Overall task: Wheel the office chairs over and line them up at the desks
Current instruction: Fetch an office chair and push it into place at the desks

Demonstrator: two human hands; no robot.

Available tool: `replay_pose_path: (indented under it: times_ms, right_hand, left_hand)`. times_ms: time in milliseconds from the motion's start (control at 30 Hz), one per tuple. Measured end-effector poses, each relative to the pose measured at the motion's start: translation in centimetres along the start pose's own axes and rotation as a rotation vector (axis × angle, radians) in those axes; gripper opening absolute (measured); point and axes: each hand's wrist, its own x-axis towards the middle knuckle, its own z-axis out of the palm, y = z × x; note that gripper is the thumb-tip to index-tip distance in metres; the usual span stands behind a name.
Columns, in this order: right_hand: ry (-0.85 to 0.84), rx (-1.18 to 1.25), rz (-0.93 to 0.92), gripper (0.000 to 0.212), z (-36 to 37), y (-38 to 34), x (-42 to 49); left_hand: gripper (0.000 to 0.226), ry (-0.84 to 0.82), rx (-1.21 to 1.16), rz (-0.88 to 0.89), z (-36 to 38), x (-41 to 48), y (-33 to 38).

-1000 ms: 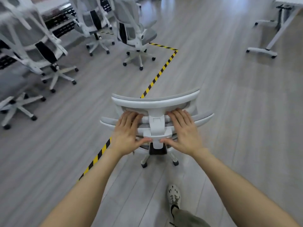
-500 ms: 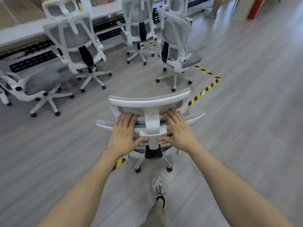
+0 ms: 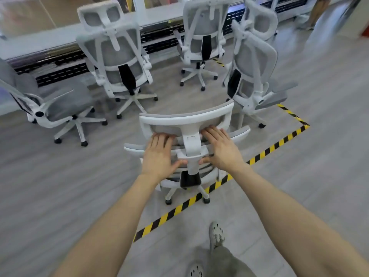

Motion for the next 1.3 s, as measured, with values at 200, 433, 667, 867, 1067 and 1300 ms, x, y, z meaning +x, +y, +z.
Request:
replay_pose_path:
  times_ms: [200,433,667,867,1067,1300]
  right_hand:
    - [-0.022,0.025,-0.071,0.123,0.2,4.8,11.8]
    - [-0.095,0.060,-0.134,0.122,-0.4,8.2,24.4]
    - [-0.143,0.063,-0.154,0.119,-0.6,10.6,34.4]
    - [-0.202,0.041,-0.130,0.121,-1.1,11.4,41.3]
    - [-0.214,-0.082,-0.141,0.119,-1.2,12.0,45.6]
    - [-0.244,-0.059,-0.118,0.089,-1.6,13.7,44.6]
  left_hand:
    - [0.093,0.042,0.001,-0.086,3.1,9.8,-3.1]
    - [0.098,0.045,-0.072,-0.229,5.5,20.3,-6.5]
    - [0.094,0.067,-0.050,-0.299,7.8,27.9,-9.3]
    - [0.095,0.071,0.009,-0.314,8.7,33.4,-11.3]
    - [0.097,-0.001,0.073,-0.344,9.4,37.6,-12.8]
    - [0.100,-0.098,0.170,-0.374,9.5,39.4,-13.2]
